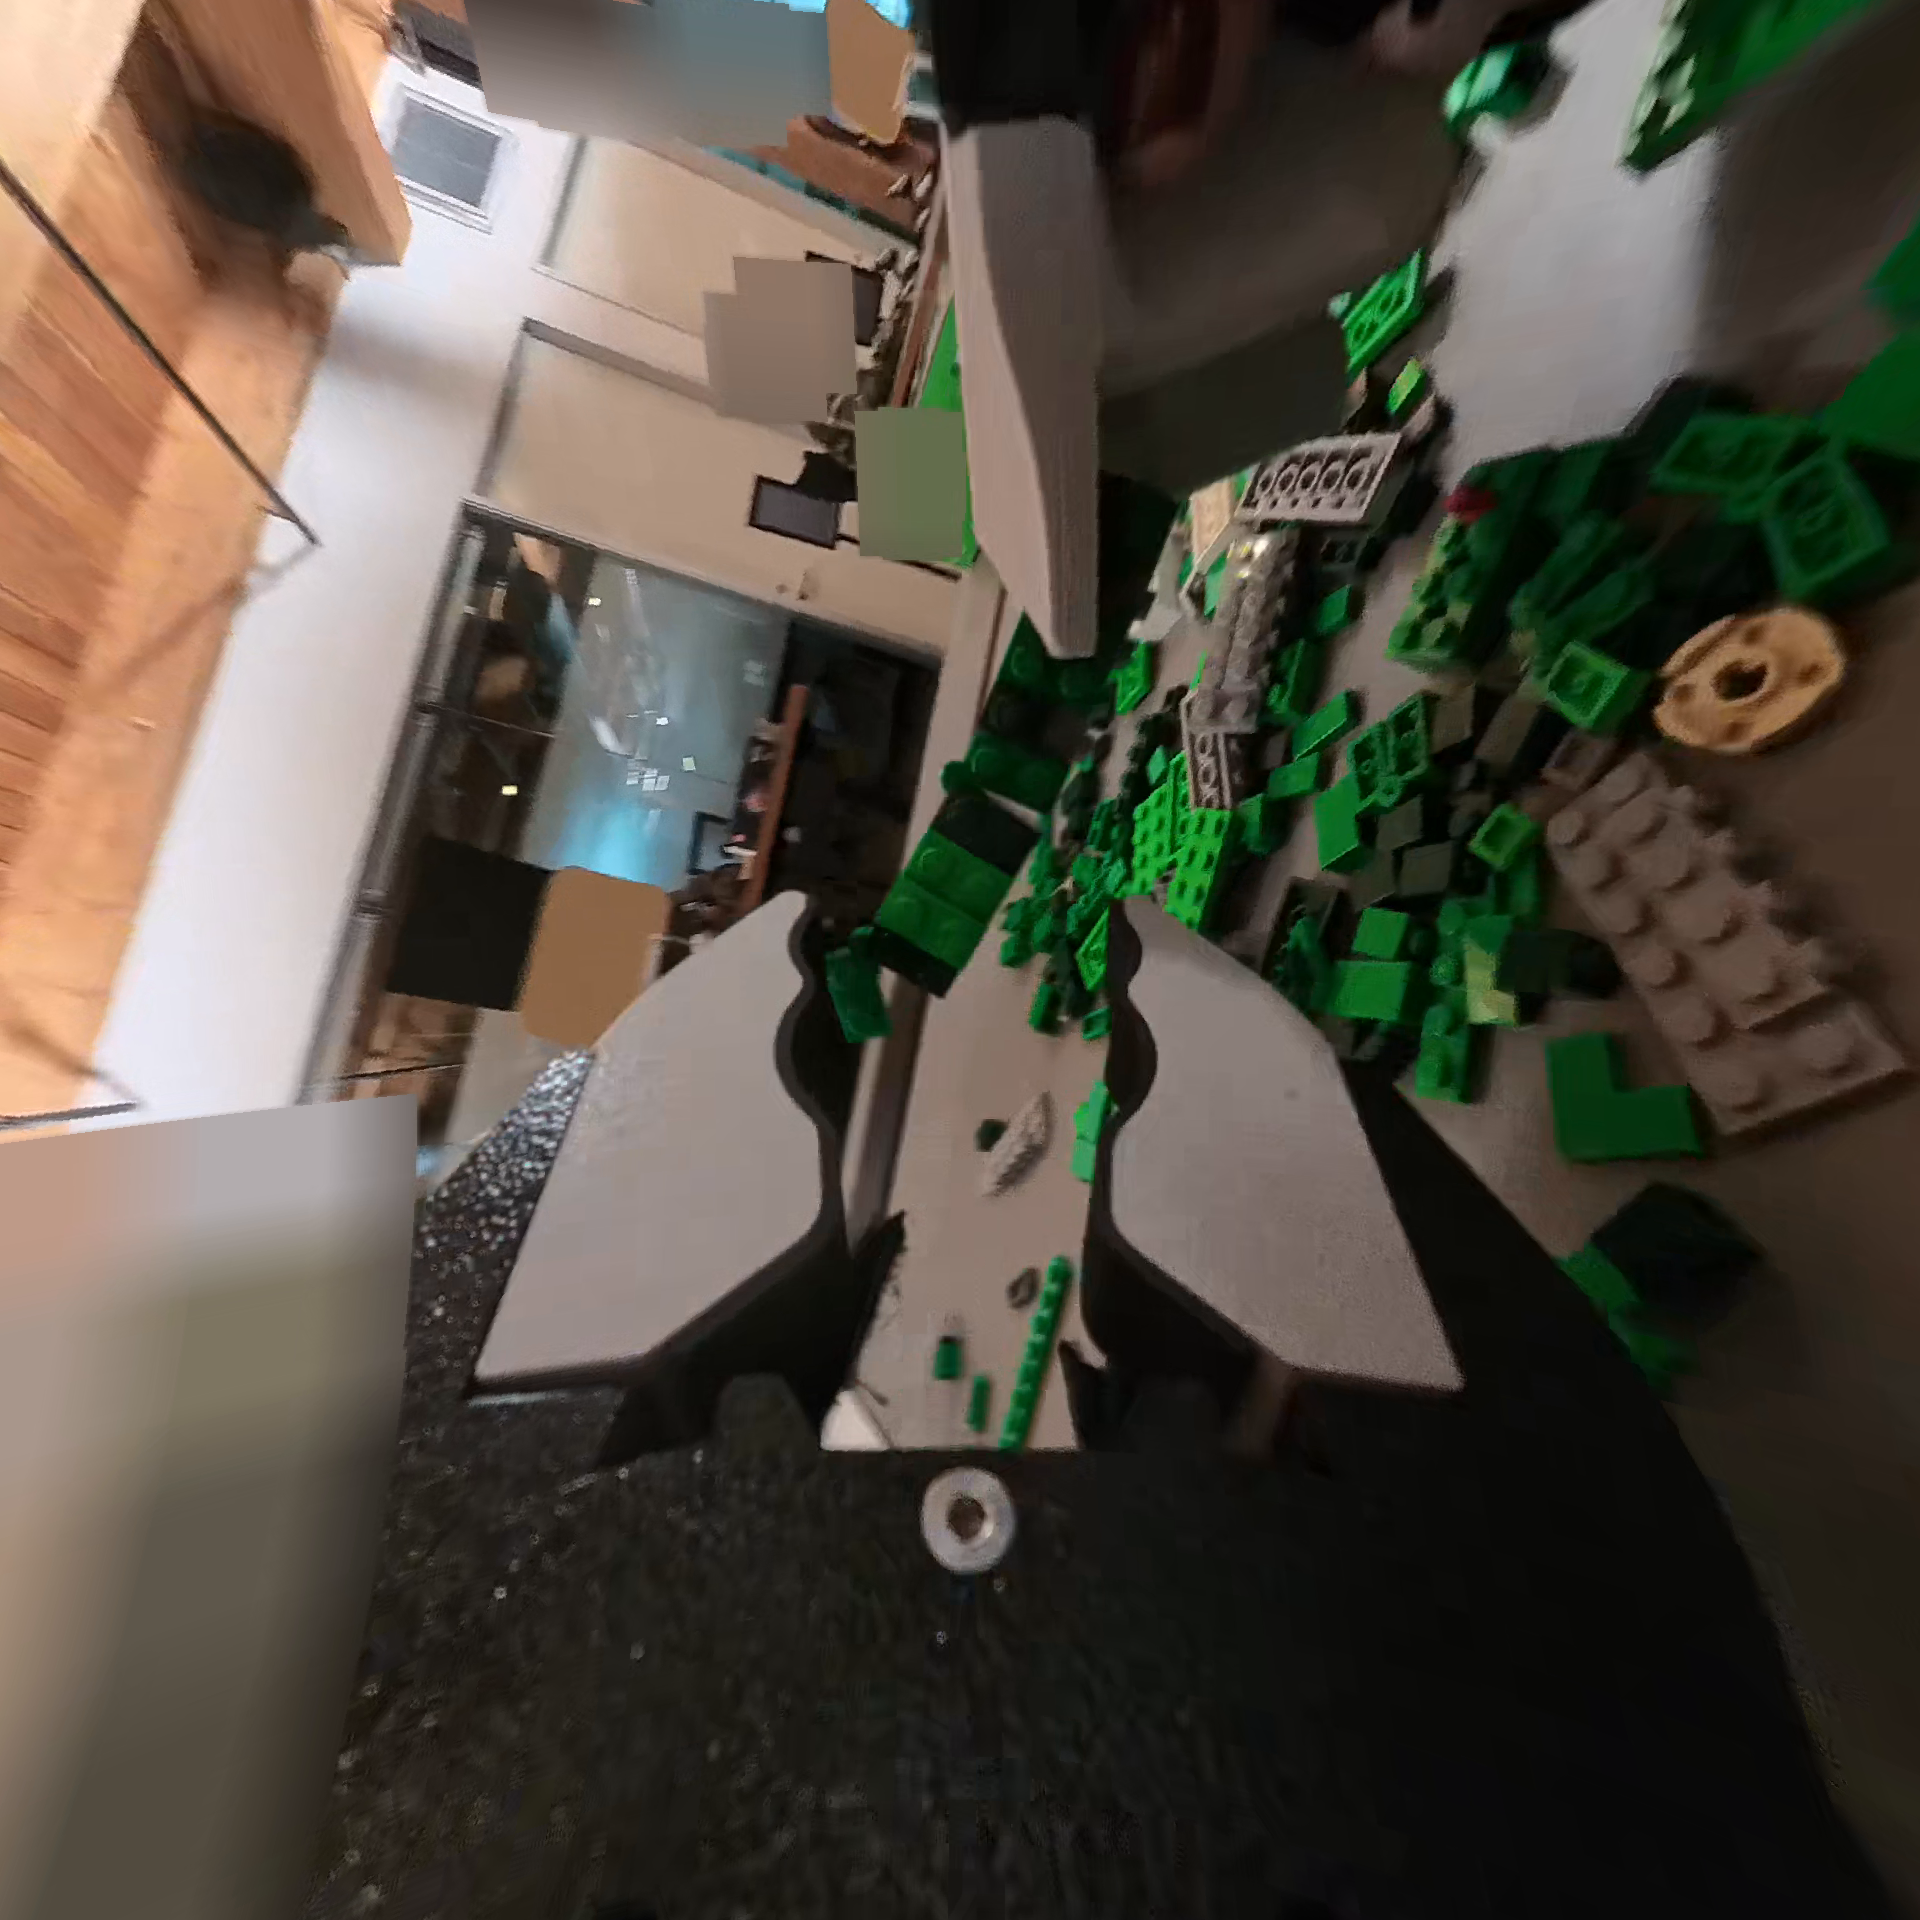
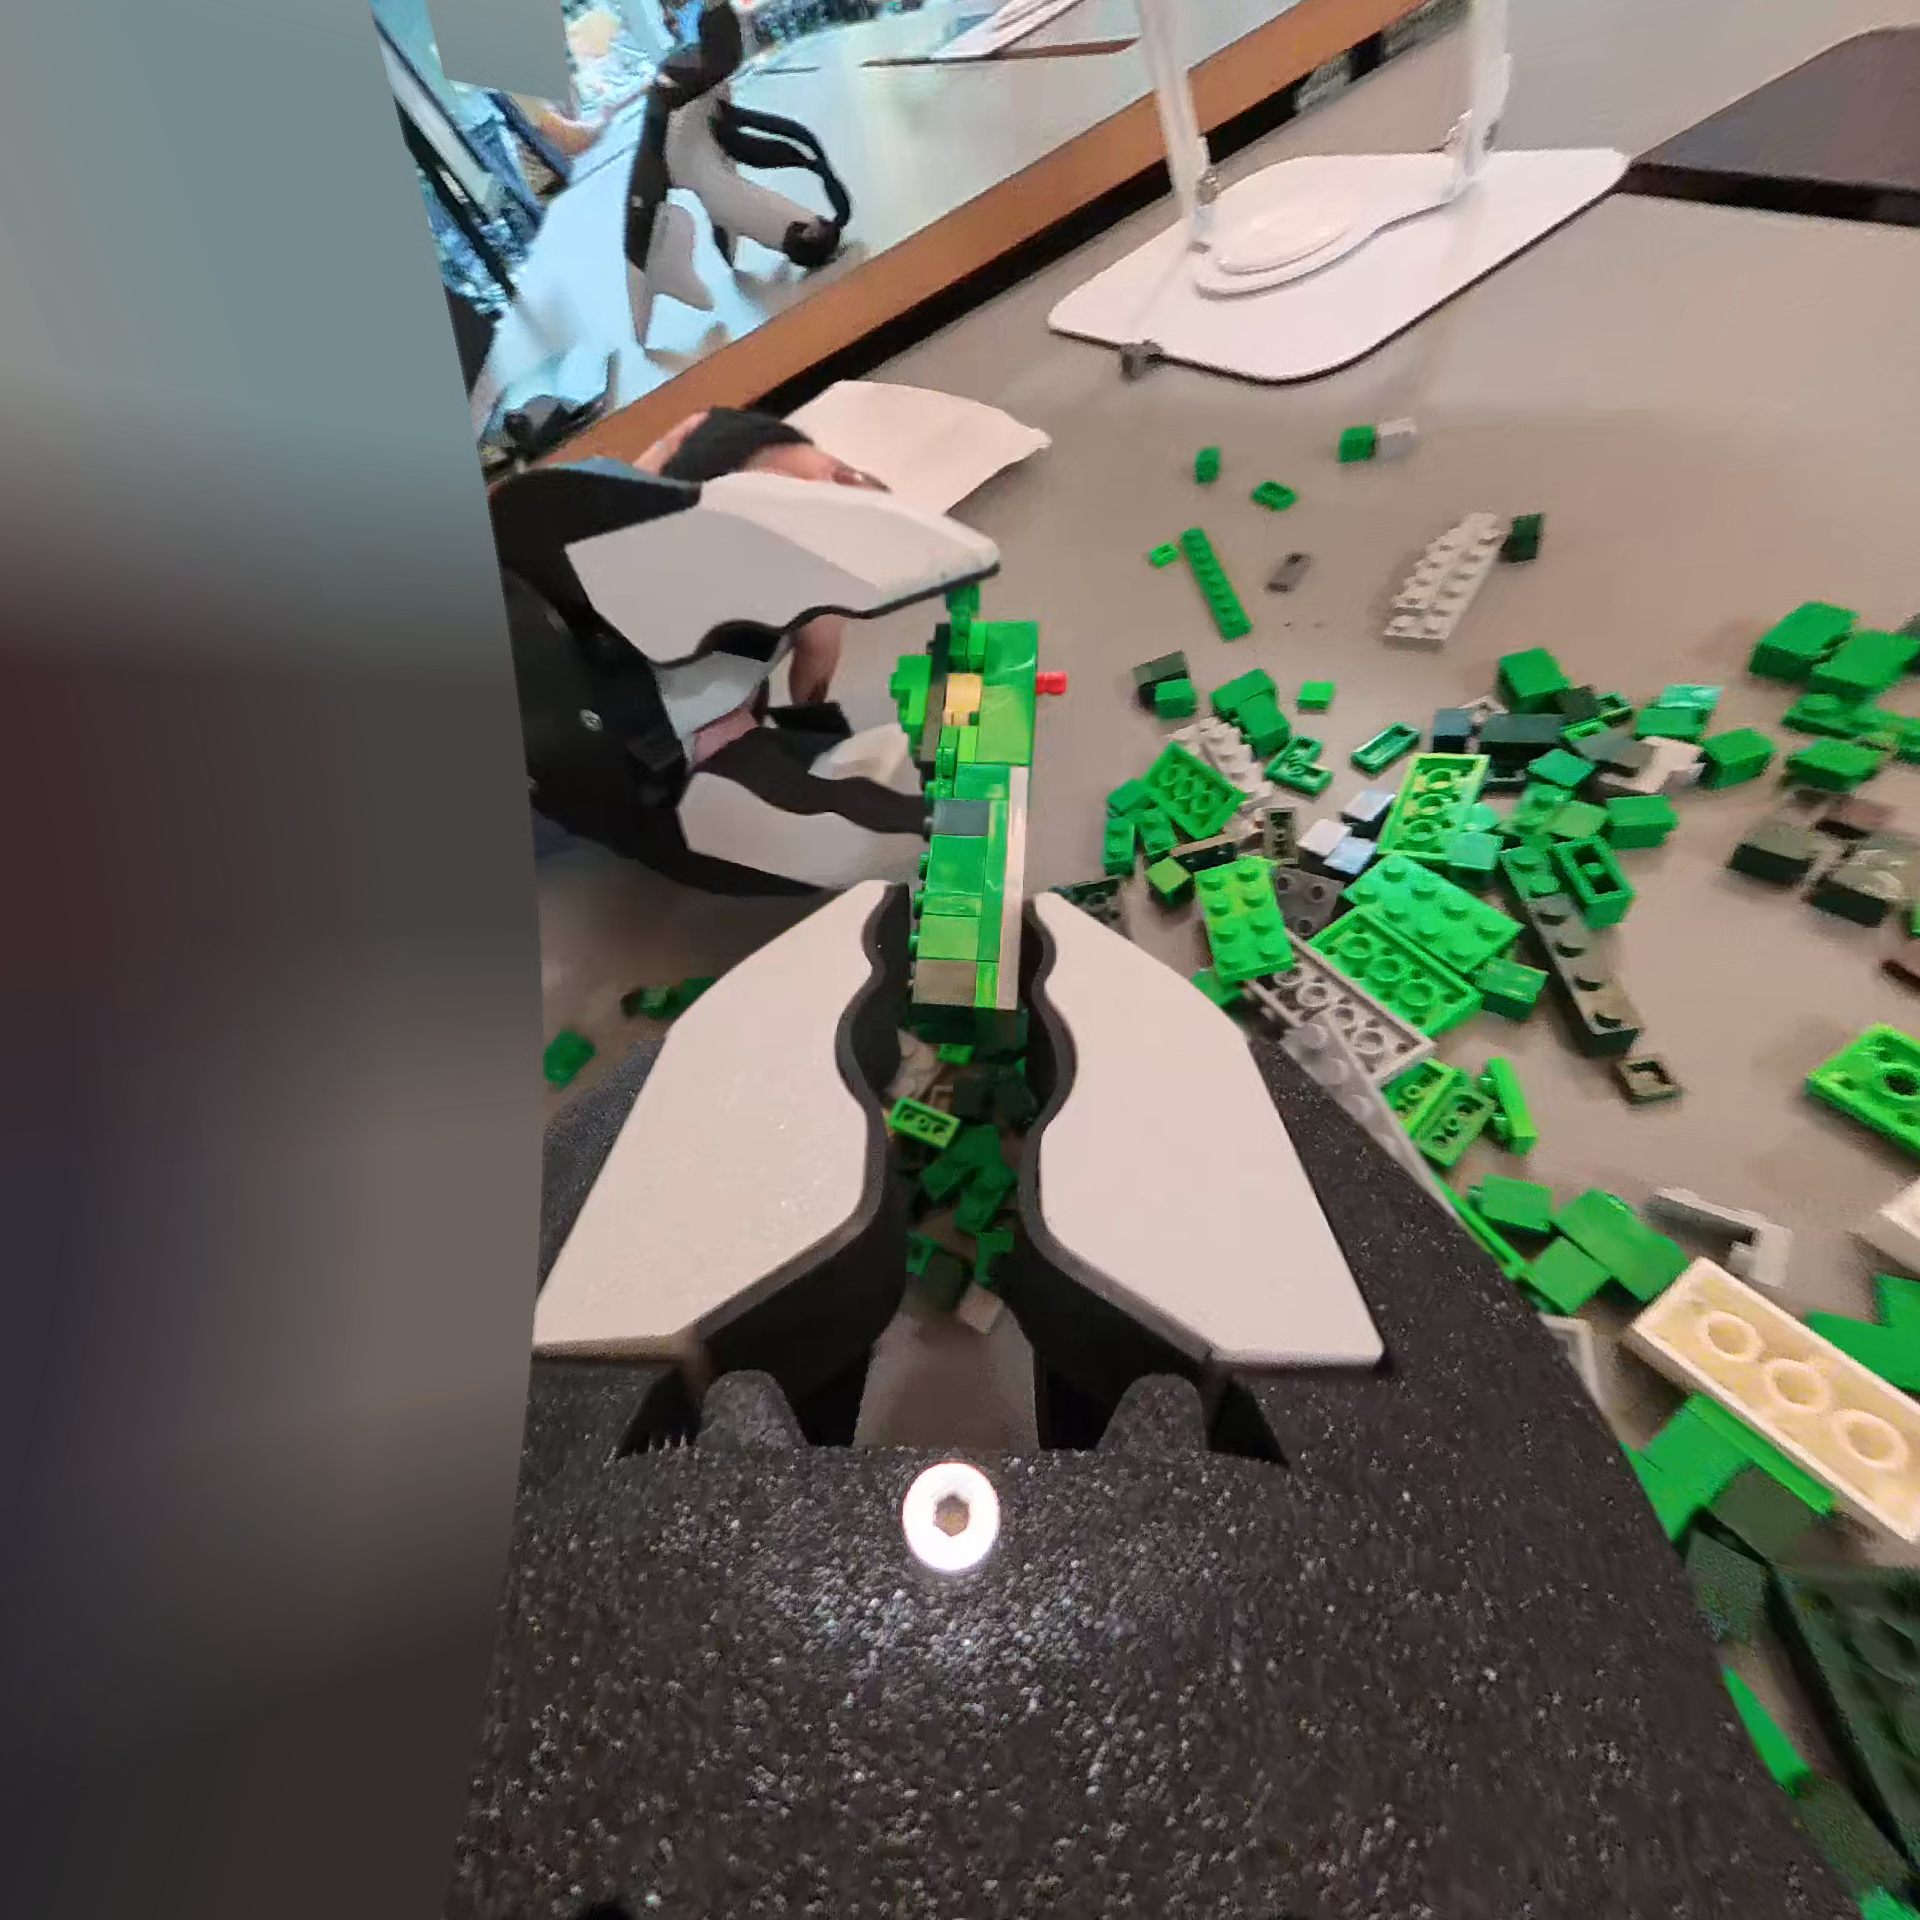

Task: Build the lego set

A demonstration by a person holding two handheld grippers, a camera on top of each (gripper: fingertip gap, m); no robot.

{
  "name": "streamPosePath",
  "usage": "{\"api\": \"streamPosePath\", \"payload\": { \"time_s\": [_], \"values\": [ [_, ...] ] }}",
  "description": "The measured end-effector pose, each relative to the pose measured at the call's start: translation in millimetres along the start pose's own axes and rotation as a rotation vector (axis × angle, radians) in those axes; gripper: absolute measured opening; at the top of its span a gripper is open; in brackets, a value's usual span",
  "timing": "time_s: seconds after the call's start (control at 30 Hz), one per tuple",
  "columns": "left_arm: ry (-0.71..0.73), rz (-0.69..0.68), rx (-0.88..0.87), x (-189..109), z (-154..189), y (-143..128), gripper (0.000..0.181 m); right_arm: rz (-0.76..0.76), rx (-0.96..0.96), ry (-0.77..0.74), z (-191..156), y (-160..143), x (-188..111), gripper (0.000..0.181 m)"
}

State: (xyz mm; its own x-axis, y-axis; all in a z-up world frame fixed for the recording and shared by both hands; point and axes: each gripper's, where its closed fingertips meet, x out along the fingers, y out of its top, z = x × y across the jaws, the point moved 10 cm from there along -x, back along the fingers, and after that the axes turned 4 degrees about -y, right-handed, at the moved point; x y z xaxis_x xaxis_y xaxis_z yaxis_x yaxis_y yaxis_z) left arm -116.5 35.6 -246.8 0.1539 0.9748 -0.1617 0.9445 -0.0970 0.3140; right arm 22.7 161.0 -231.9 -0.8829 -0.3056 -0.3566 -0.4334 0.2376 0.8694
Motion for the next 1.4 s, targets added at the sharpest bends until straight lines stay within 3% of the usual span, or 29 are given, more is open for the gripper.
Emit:
{"api": "streamPosePath", "payload": {
  "time_s": [0.13,0.27,0.3,0.33,0.37,0.43,0.5,0.57,0.67,0.83,1.03,1.07,1.17,1.4],
  "values": [
    [0.072,-0.012,0.100,-1.0,2.3,2.3,0.056,-0.072,-0.054,-0.062,-0.2,-3.2,3.8,0.020],
    [-0.054,0.007,0.035,0.2,4.5,4.6,0.064,-0.077,-0.106,-0.005,-9.0,-1.9,7.8,0.020],
    [-0.103,0.029,0.019,-0.9,6.2,6.5,0.049,-0.081,-0.128,0.007,-11.5,-2.1,9.4,0.020],
    [-0.152,0.049,0.011,-2.5,7.4,8.2,0.022,-0.091,-0.152,0.003,-13.1,-2.6,11.1,0.020],
    [-0.192,0.028,-0.005,-2.4,7.4,8.1,0.021,-0.089,-0.182,-0.021,-13.8,-2.9,12.0,0.020],
    [-0.242,-0.038,-0.084,0.9,3.9,7.6,0.021,-0.049,-0.295,-0.113,-15.9,-1.4,11.3,0.026],
    [-0.295,-0.095,-0.196,3.0,-2.5,4.7,0.021,-0.045,-0.496,-0.246,-21.2,-0.7,8.8,0.045],
    [-0.340,-0.138,-0.287,3.9,-7.9,0.2,0.020,-0.078,-0.766,-0.394,-30.5,-3.1,8.6,0.038],
    [-0.380,-0.162,-0.292,3.1,-8.7,-2.4,0.020,-0.102,-1.093,-0.531,-46.3,-9.3,15.9,0.029],
    [-0.391,-0.164,-0.223,3.8,-2.9,2.1,0.020,-0.202,-1.225,-0.572,-52.6,-13.0,25.7,0.029],
    [-0.420,-0.120,-0.281,3.3,-5.1,4.8,0.020,-0.329,-1.334,-0.624,-52.9,-19.1,35.1,0.030],
    [-0.415,-0.129,-0.245,3.2,-3.1,4.7,0.020,-0.328,-1.331,-0.621,-53.5,-18.6,35.5,0.020],
    [-0.344,-0.107,-0.156,2.7,0.4,4.1,0.020,-0.292,-1.142,-0.544,-48.2,-12.7,30.8,0.019],
    [-0.216,-0.063,-0.090,4.6,0.5,4.6,0.019,-0.066,-0.397,-0.184,-4.8,-7.6,13.9,0.018]
  ]
}}
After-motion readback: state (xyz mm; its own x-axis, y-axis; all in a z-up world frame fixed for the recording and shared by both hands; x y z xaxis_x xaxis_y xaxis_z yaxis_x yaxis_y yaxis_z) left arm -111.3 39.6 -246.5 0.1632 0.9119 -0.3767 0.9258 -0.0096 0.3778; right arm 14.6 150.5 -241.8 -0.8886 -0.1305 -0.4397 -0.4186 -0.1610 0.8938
